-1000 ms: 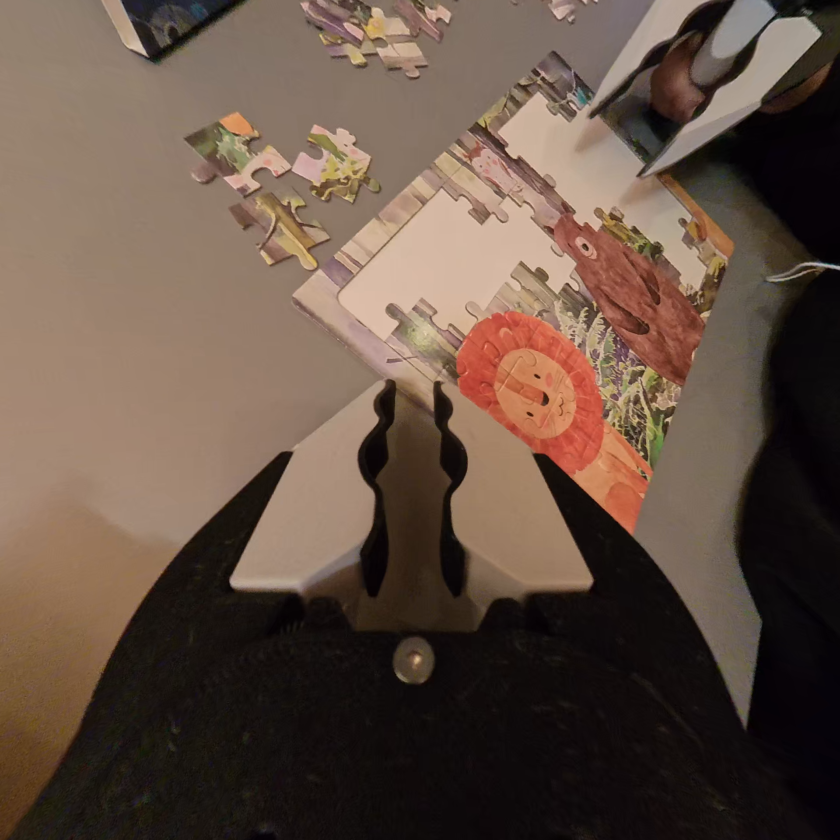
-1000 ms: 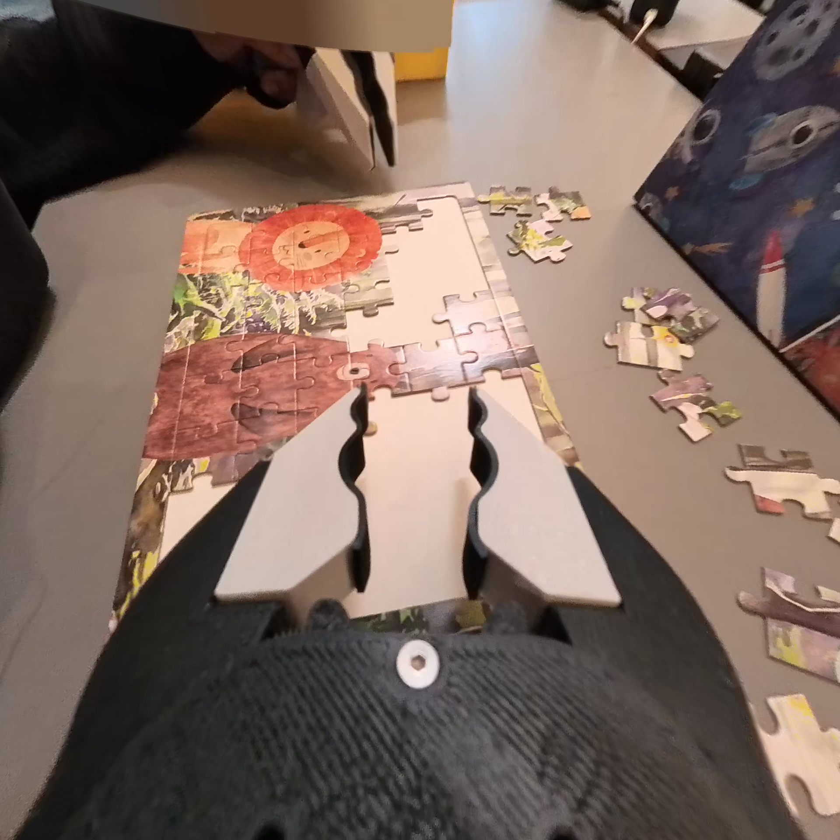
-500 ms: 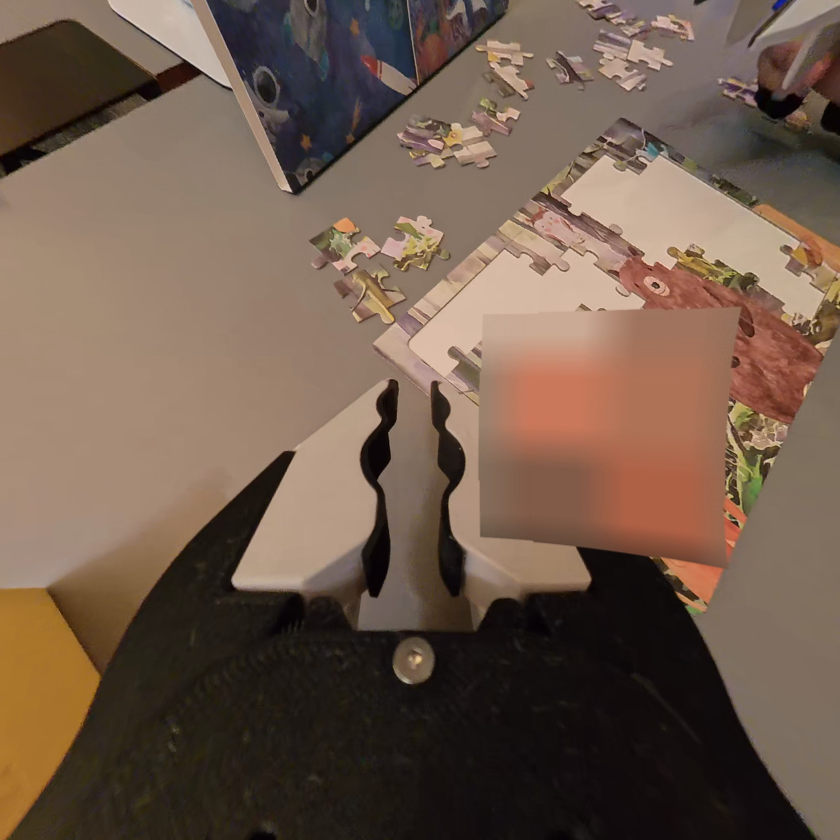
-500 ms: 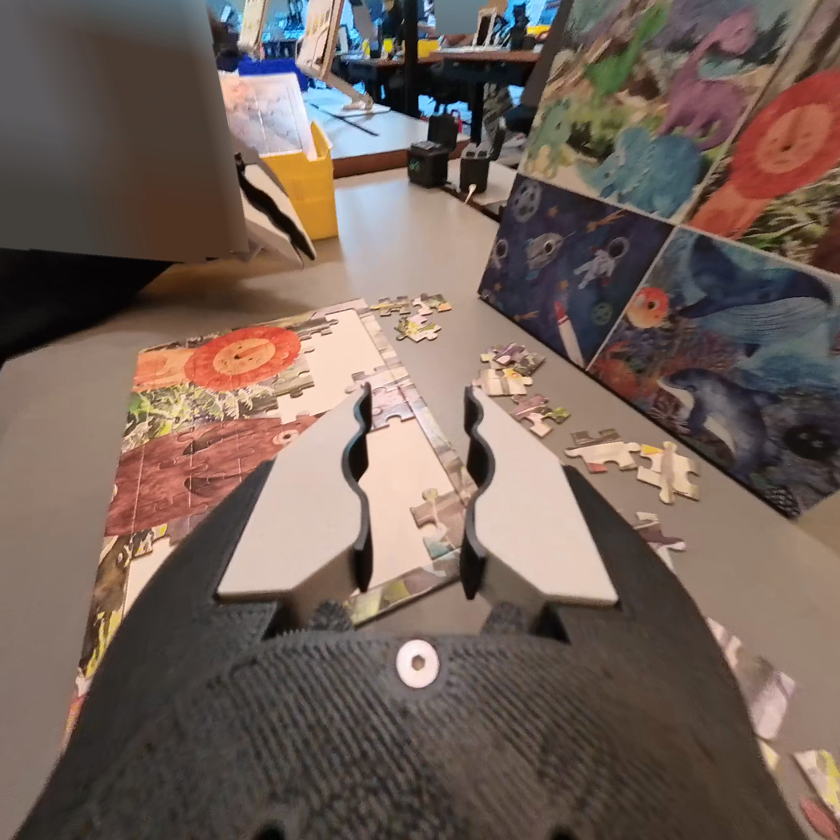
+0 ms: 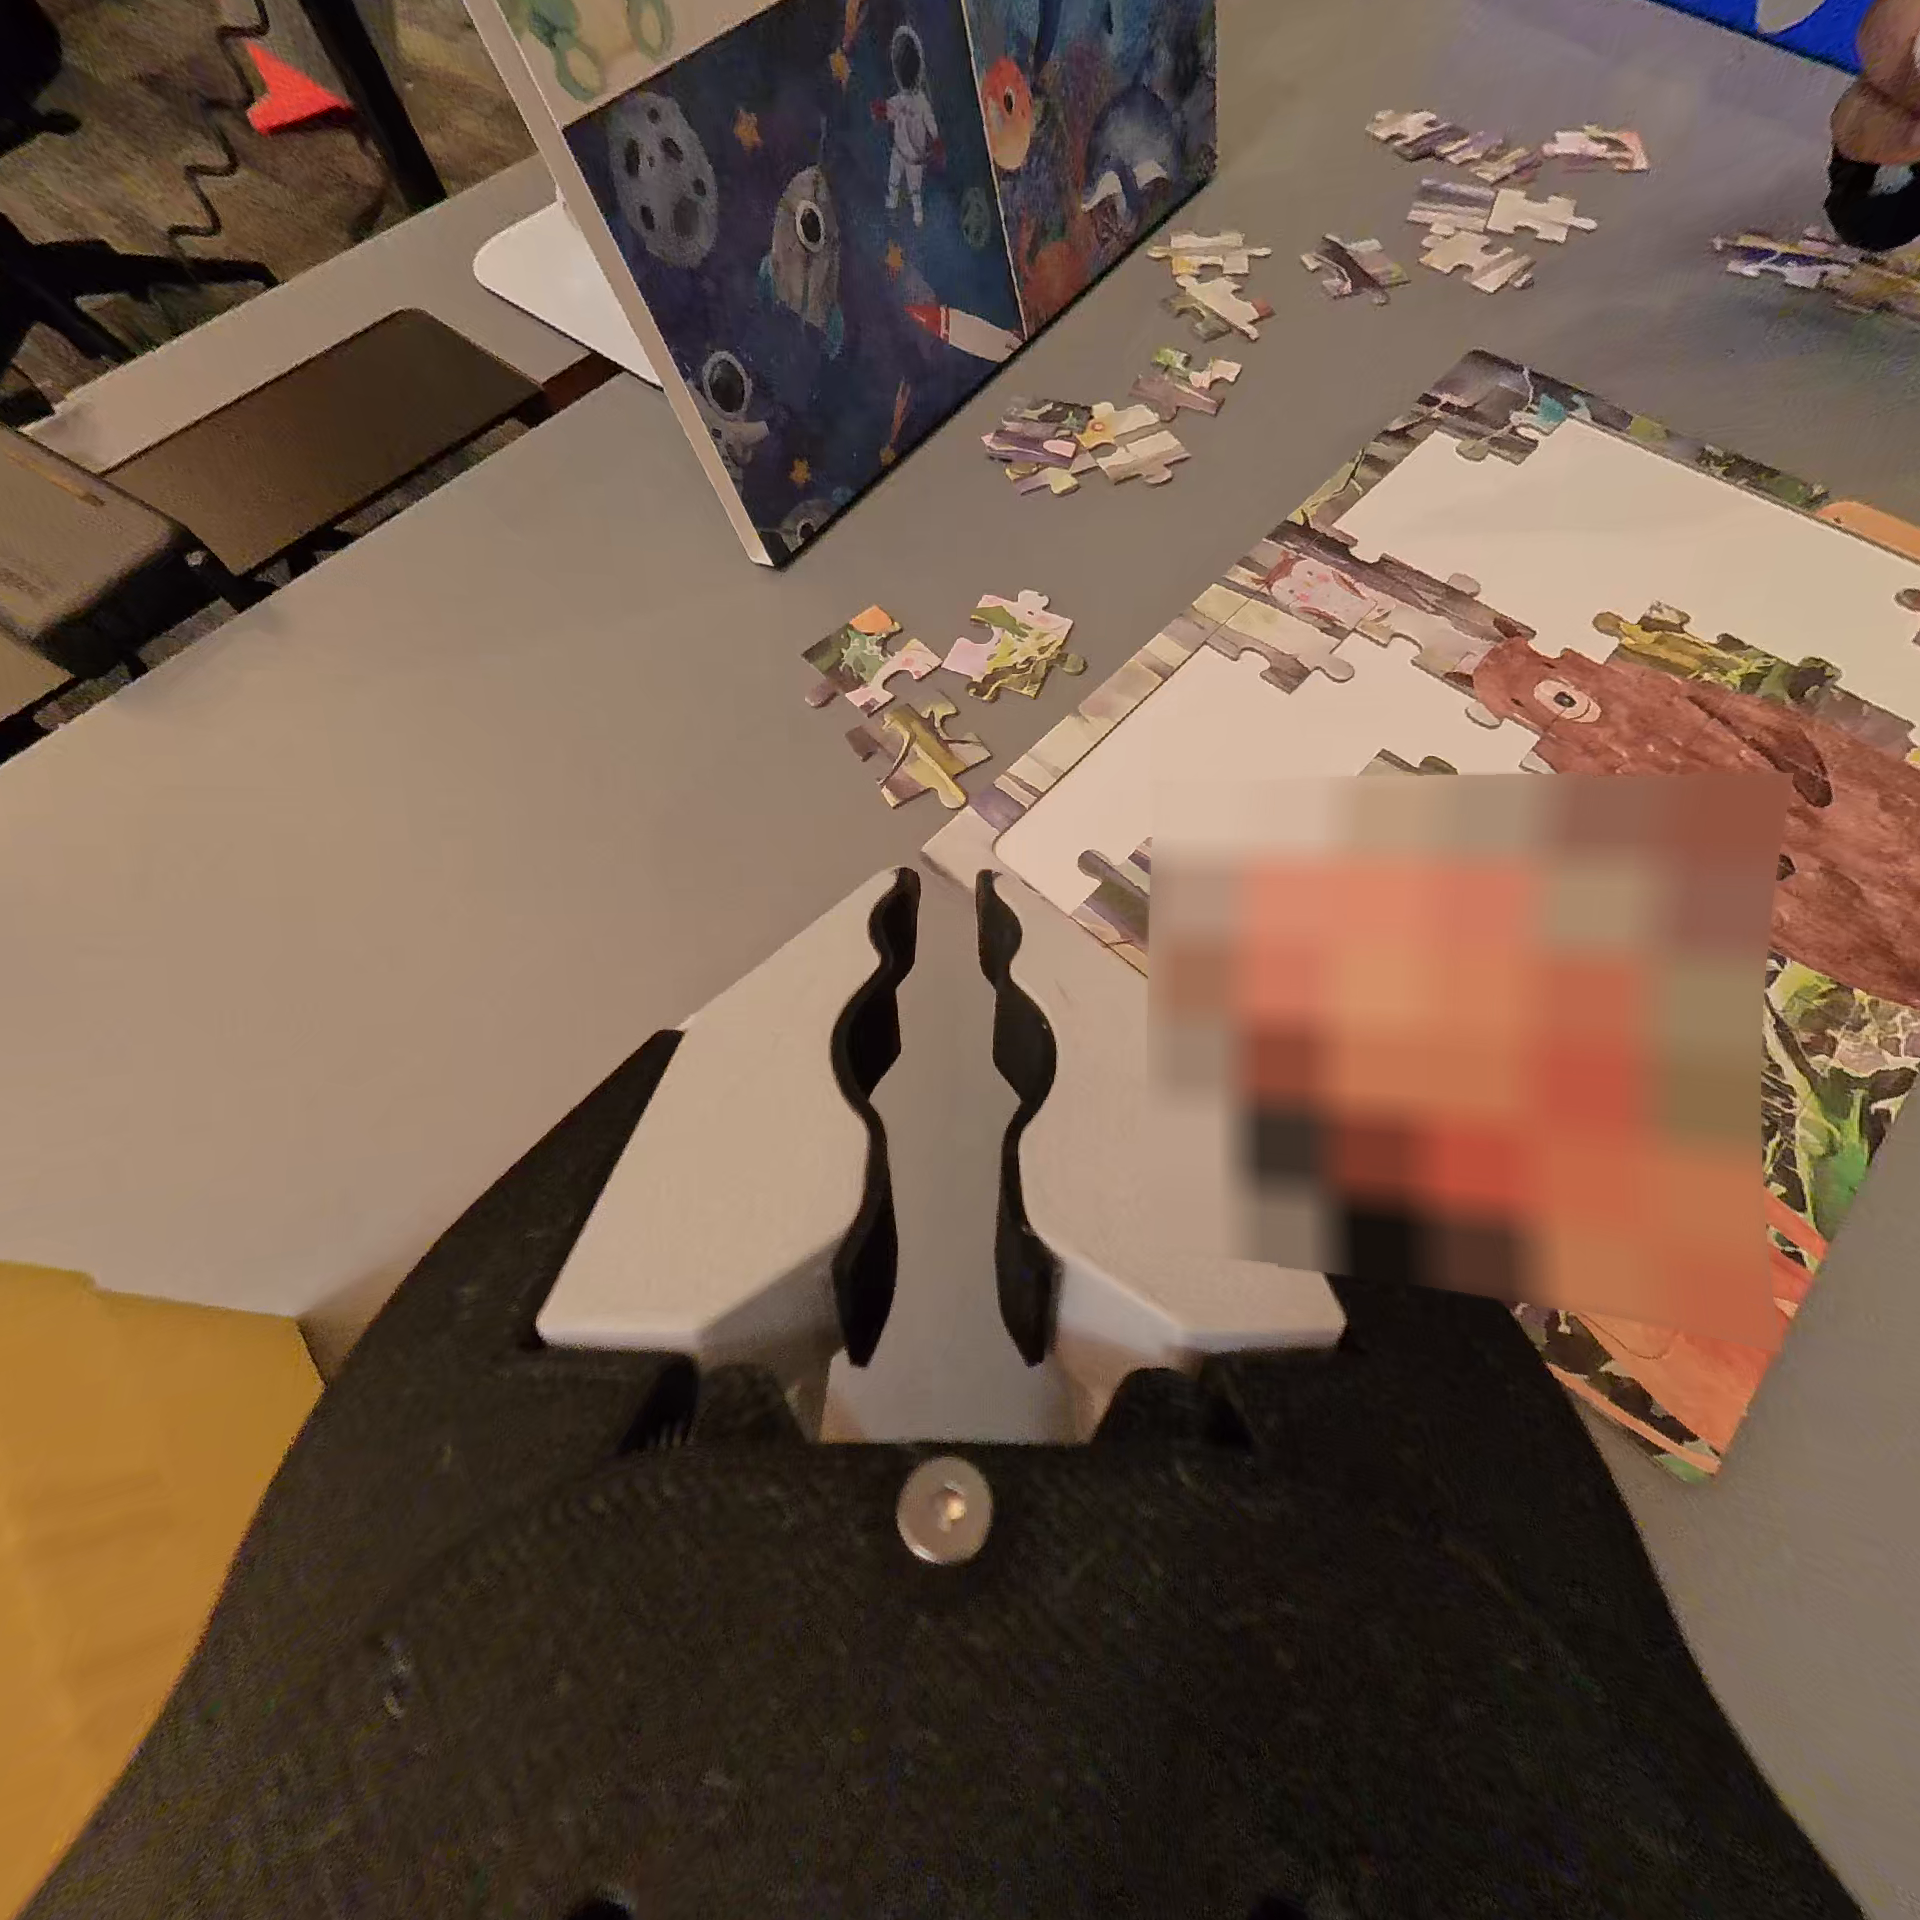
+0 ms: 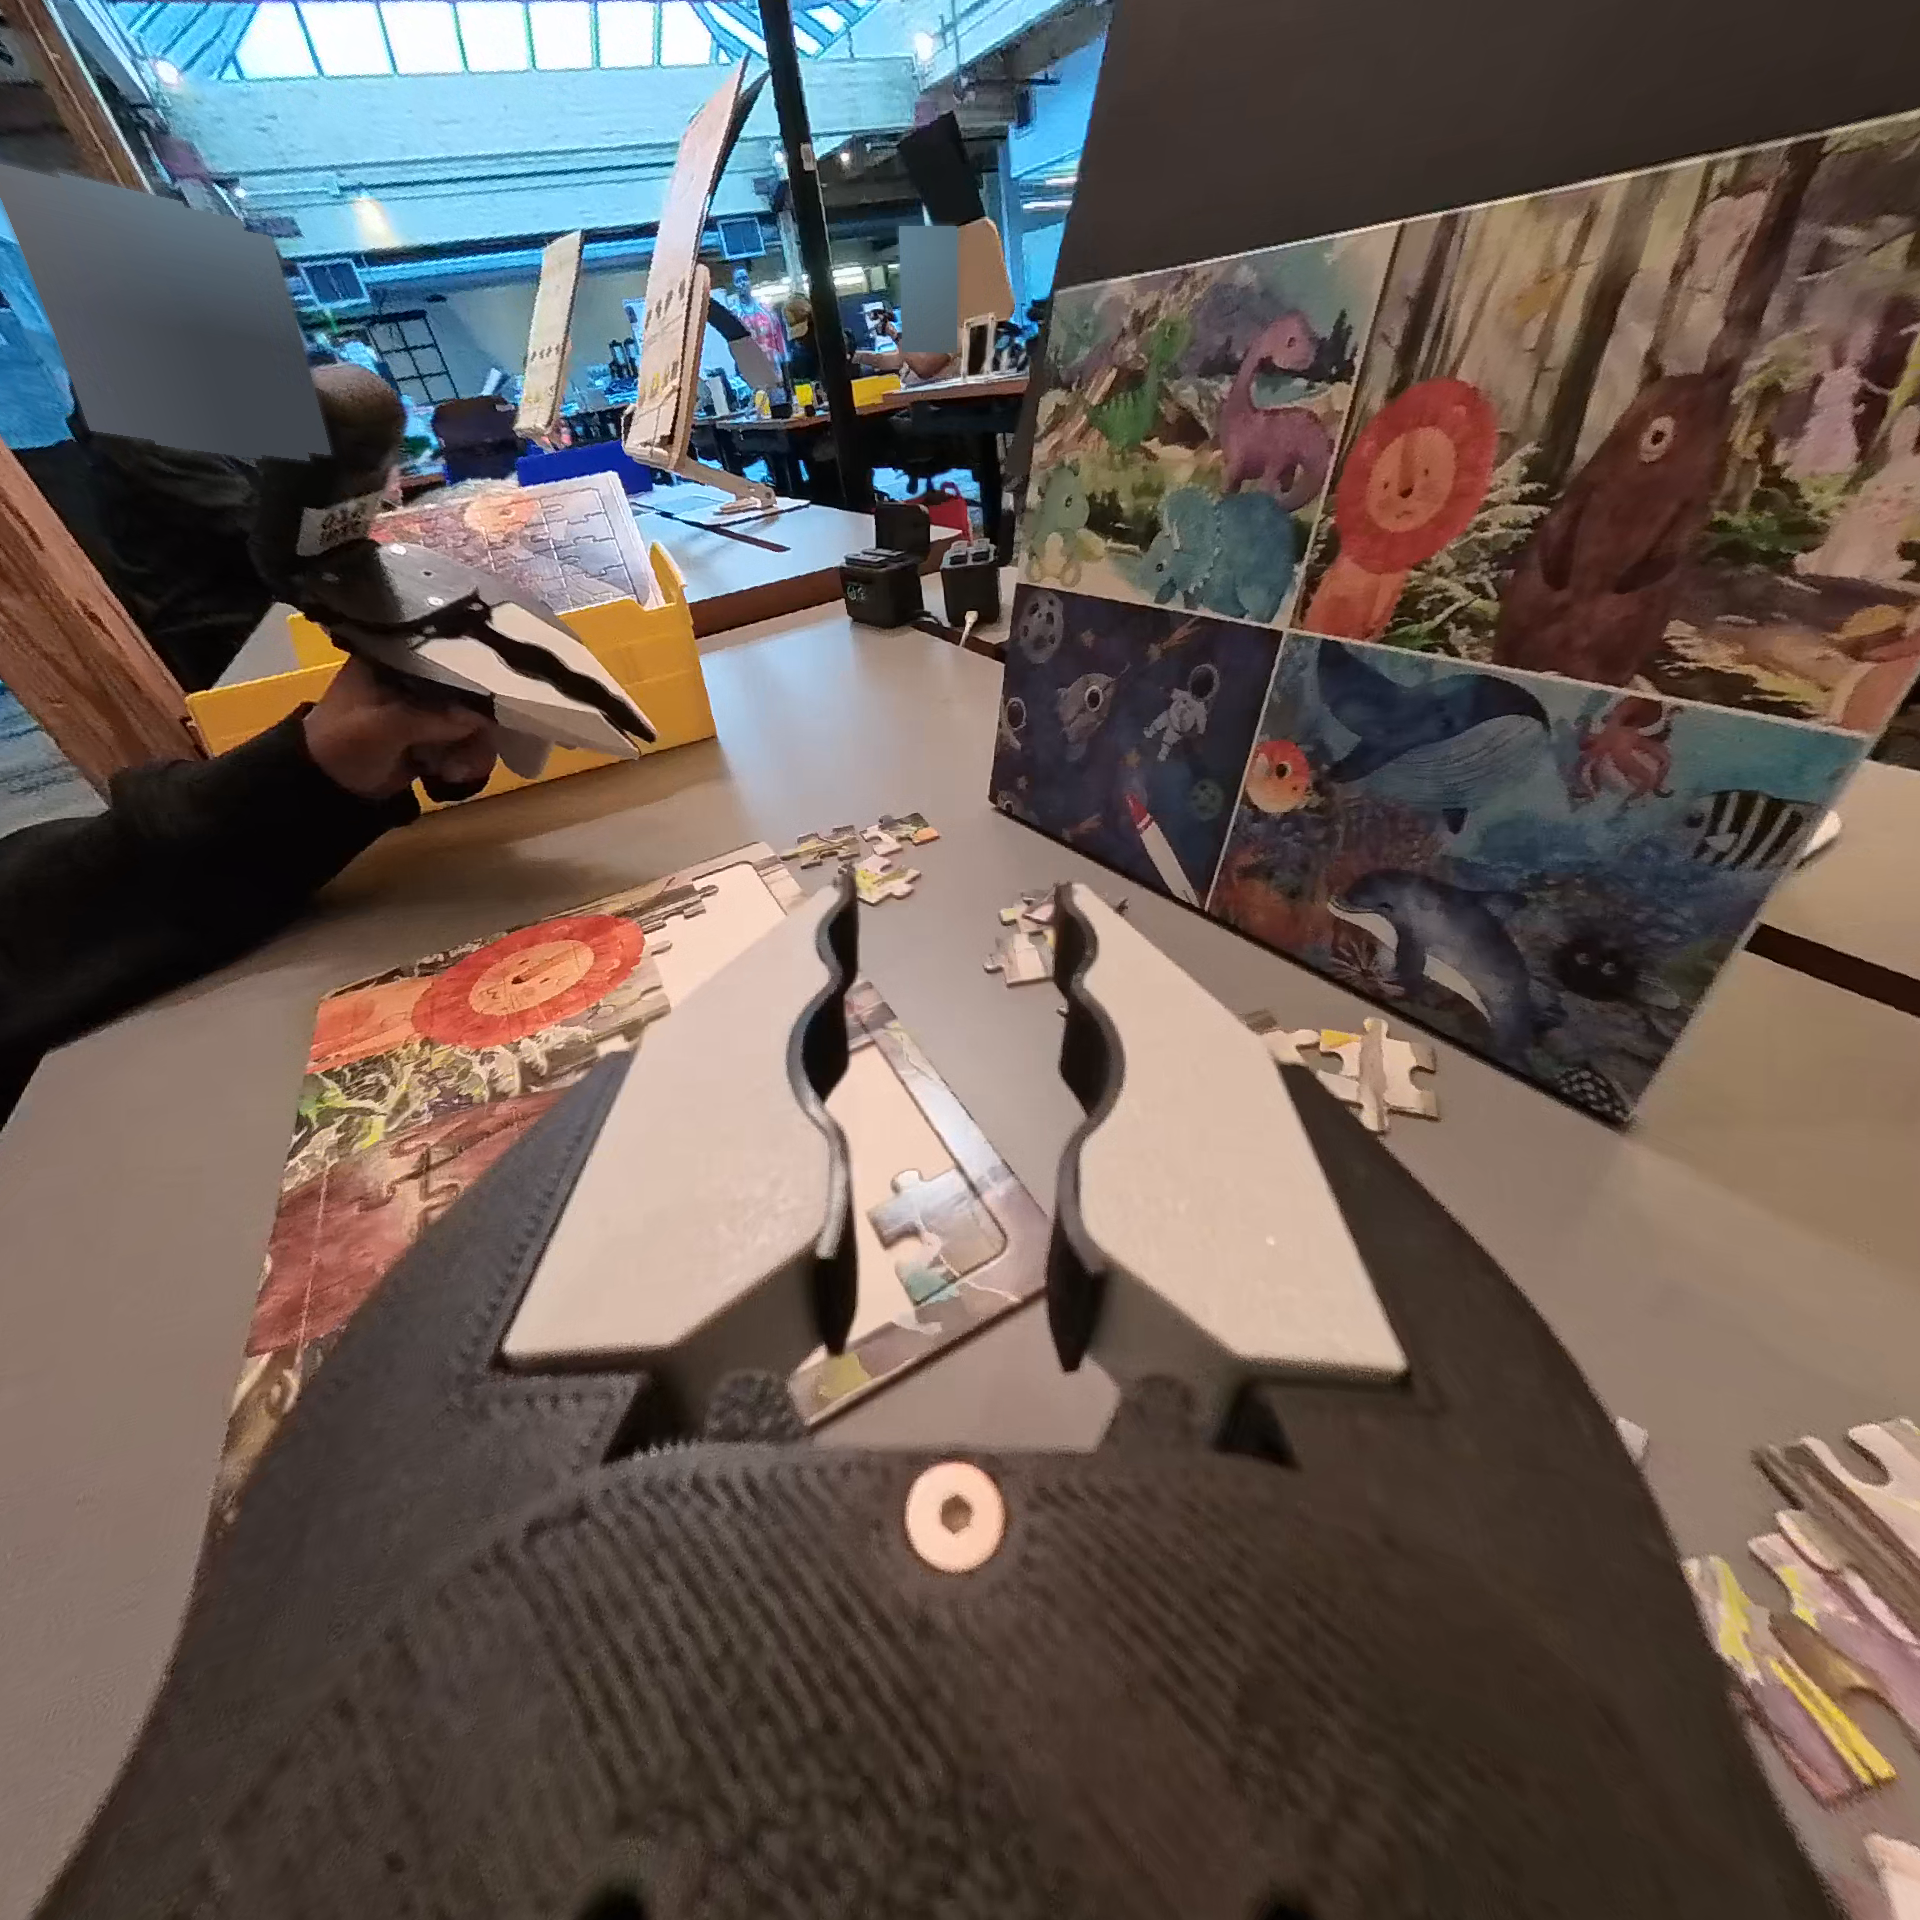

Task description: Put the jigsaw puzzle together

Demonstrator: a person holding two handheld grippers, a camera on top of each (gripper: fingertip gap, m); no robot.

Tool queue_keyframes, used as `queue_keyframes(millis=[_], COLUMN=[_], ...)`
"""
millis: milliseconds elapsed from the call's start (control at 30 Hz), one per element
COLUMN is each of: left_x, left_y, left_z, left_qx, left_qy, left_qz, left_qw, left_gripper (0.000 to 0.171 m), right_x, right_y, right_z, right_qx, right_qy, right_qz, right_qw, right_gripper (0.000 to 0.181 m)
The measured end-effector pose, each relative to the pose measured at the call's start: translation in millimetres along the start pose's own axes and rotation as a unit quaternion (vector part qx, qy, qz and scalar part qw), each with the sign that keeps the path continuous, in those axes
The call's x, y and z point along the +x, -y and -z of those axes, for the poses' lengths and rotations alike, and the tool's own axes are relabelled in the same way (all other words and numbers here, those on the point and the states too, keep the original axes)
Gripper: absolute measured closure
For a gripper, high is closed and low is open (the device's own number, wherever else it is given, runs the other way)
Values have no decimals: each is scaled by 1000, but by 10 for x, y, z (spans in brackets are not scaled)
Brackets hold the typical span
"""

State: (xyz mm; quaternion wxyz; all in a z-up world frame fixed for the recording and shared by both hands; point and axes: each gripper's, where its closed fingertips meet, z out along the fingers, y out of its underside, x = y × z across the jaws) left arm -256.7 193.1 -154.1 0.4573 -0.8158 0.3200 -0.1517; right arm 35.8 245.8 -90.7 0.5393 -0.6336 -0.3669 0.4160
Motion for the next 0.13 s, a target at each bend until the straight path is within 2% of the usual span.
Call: queue_keyframes(millis=[133], left_x=[-8], left_y=[12], left_z=[11], left_qx=[4], left_qy=[4], left_qz=[-2], left_qw=[1000], left_gripper=[163], right_x=[46], right_y=[-83], right_z=[-19], right_qx=[-8], right_qy=[-2], right_qz=[-8], right_qw=[1000], right_gripper=[146])
